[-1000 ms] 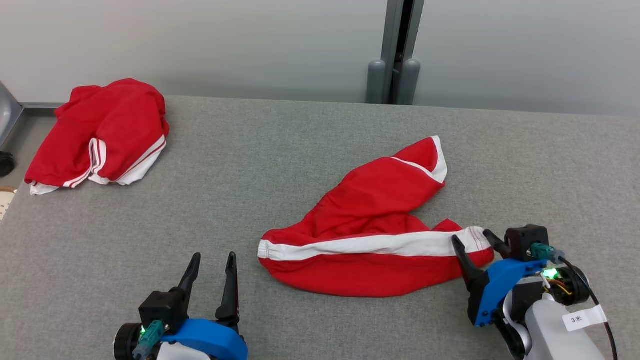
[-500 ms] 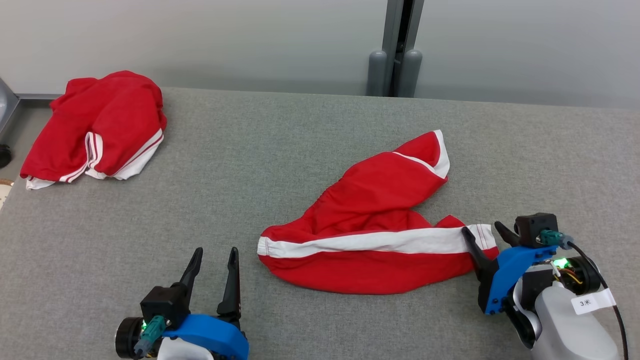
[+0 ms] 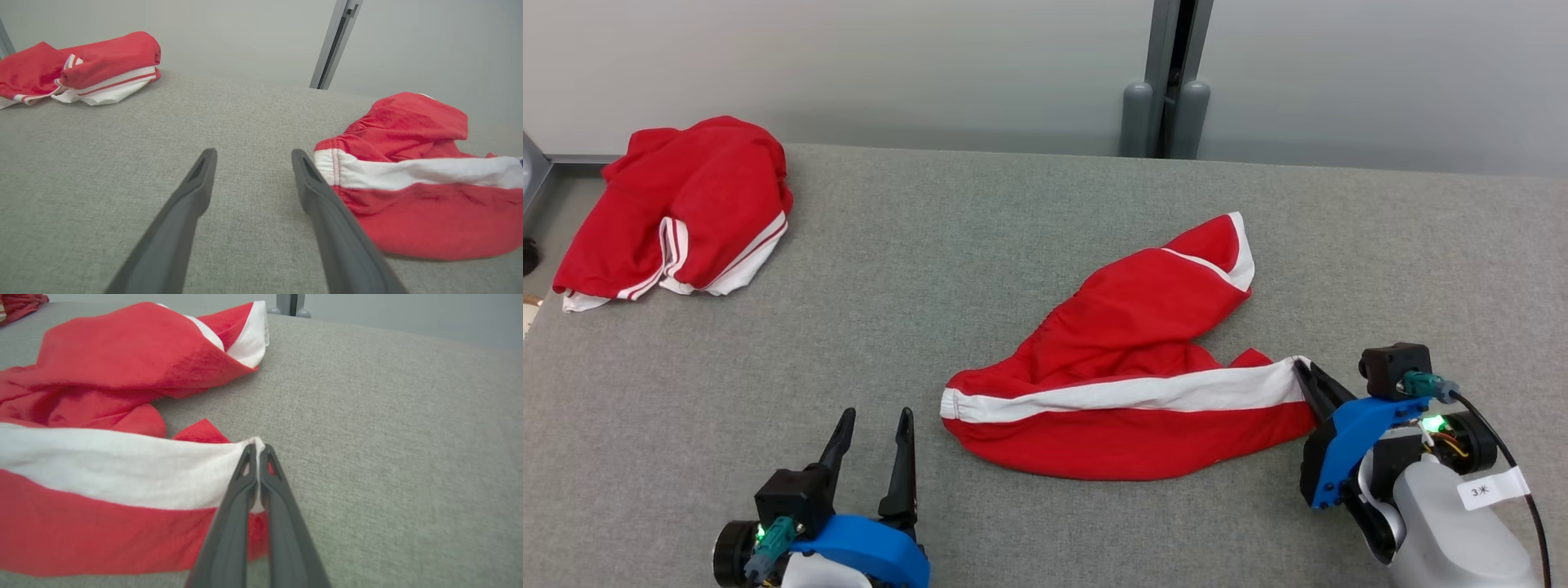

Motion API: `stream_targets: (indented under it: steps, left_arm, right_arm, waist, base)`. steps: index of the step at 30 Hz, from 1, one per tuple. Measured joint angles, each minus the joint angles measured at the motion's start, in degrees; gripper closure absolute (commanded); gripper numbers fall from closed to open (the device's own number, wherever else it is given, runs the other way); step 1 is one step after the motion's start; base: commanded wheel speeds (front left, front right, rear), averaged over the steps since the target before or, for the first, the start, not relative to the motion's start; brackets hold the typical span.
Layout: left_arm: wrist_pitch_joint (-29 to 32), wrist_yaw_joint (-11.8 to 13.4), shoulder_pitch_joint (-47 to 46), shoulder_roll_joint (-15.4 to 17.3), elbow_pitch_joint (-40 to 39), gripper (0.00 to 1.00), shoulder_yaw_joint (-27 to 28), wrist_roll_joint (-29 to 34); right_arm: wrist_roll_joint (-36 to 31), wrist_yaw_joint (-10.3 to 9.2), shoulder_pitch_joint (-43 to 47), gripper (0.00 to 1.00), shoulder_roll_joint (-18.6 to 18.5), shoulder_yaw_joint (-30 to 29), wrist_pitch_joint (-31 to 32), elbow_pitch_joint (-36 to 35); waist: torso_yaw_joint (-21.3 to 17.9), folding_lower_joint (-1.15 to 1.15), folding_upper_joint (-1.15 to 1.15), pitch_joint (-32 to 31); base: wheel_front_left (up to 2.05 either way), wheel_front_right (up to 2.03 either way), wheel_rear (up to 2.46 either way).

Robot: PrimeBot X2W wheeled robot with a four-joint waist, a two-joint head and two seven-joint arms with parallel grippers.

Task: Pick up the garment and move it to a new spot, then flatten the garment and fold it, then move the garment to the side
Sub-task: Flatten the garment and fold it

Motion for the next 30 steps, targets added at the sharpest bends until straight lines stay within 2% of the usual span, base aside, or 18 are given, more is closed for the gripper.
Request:
stream_targets:
  steps: [3,6,12,21,22,24,25,26,30]
  left_arm:
    - [0.0,-0.7,-0.1,0.0,1.3,0.0,-1.1,-0.8]
    - [2.4,-1.7,-1.7,-0.1,3.1,0.0,-3.4,-3.7]
    - [6.7,-2.0,-4.9,1.0,5.8,0.0,-6.8,-9.3]
    - [9.4,-2.2,-8.0,5.3,4.6,0.0,-16.3,-19.4]
    - [9.4,-2.2,-8.4,5.7,4.3,0.14,-17.0,-20.2]
    - [9.1,-2.2,-8.7,6.4,3.8,0.6,-18.3,-22.1]
    - [8.8,-2.2,-8.8,6.8,3.5,0.6,-19.2,-22.8]
    - [8.5,-2.2,-8.9,7.2,3.2,0.99,-19.8,-23.3]
    - [7.6,-2.2,-9.3,8.3,2.5,1.0,-21.7,-25.5]
  right_arm:
    - [0.9,0.0,-0.1,1.0,-0.1,0.7,-0.9,-0.4]
    - [1.6,0.0,-0.1,1.0,-0.2,1.4,-1.7,-1.3]
    - [1.9,0.0,0.1,1.0,-0.3,2.4,-2.1,-2.0]
    - [2.2,0.0,0.1,1.0,-0.4,3.2,-2.1,-2.6]
    - [2.2,0.0,0.1,1.0,-0.5,3.2,-2.1,-2.6]
    - [2.2,0.0,0.1,1.0,-0.6,3.2,-2.2,-2.6]
    - [2.2,0.0,0.1,1.0,-0.6,3.2,-2.2,-2.7]
    - [2.2,0.0,0.1,1.0,-0.6,3.2,-2.4,-2.7]
    - [2.2,0.0,0.2,1.0,-0.7,2.9,-2.9,-2.9]
  waist:
    - [-0.4,0.0,0.0,-0.2]
    - [-0.8,0.0,0.0,-0.3]
    - [-1.8,0.0,0.0,-0.2]
    - [-3.1,0.0,0.0,0.2]
    - [-3.2,0.0,0.0,0.2]
    - [-3.3,0.0,0.0,0.2]
    - [-3.4,0.0,0.0,0.1]
    - [-3.4,0.0,0.0,0.1]
    - [-3.6,0.0,0.0,-0.4]
  base:
    - [0.0,0.0,0.0]
    - [0.0,0.0,0.0]
    - [0.0,0.0,0.0]
    - [0.0,0.0,0.0]
    - [0.0,0.0,0.0]
    - [0.0,0.0,0.0]
    - [0.0,0.0,0.0]
    - [0.0,0.0,0.0]
    - [0.0,0.0,0.0]
